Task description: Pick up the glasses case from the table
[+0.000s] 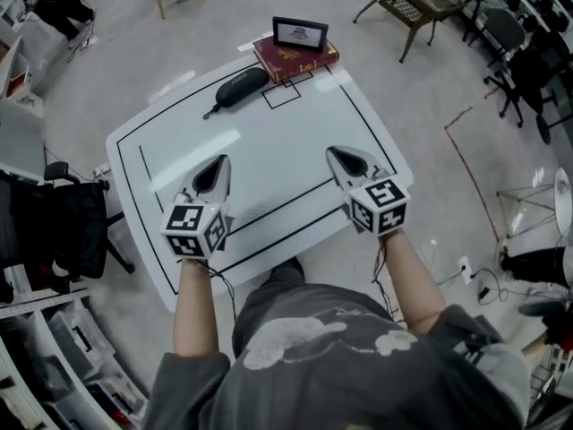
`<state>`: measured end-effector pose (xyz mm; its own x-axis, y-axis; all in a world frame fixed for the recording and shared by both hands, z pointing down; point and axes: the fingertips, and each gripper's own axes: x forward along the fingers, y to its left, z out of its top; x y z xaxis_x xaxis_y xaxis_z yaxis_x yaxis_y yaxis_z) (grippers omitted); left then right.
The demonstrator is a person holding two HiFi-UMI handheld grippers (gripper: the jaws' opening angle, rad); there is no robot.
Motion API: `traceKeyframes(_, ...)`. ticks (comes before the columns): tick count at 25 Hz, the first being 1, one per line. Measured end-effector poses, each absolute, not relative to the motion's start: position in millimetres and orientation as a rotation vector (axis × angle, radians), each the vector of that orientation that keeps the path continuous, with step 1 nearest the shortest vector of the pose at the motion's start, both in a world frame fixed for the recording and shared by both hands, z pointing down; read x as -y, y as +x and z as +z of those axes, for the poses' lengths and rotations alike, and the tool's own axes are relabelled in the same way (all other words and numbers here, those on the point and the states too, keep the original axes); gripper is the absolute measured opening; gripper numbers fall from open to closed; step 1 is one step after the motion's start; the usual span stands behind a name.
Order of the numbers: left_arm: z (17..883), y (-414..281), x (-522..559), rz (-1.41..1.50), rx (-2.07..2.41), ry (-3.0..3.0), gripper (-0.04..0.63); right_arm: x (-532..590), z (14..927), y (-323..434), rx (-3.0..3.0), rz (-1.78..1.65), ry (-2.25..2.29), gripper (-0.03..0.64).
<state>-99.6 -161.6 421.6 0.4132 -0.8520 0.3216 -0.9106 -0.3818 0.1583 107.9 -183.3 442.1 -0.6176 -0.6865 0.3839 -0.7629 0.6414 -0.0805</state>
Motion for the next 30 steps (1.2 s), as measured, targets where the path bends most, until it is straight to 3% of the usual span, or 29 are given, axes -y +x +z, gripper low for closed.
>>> traceKeyframes(7,430,-113,235,0.310,1.502,2.357,0.018,245,452,84,2.529,0.365,1.123,0.000)
traceKeyframes(10,441,-116,266,0.366,1.466,2.375,0.191,267,454,72,2.530,0.366,1.112,0.000)
traceKeyframes(14,460,-124,307,0.505,1.468,2.404,0.348,287,458,60,2.522,0.373,1.106,0.000)
traceKeyframes(21,493,-125,360,0.721,1.323,2.485,0.408,305,484,51,2.466,0.403,1.089,0.000)
traceKeyframes(30,550,-125,395,0.919,1.195,2.462,0.416,329,502,33,2.439,0.418,1.069,0.000)
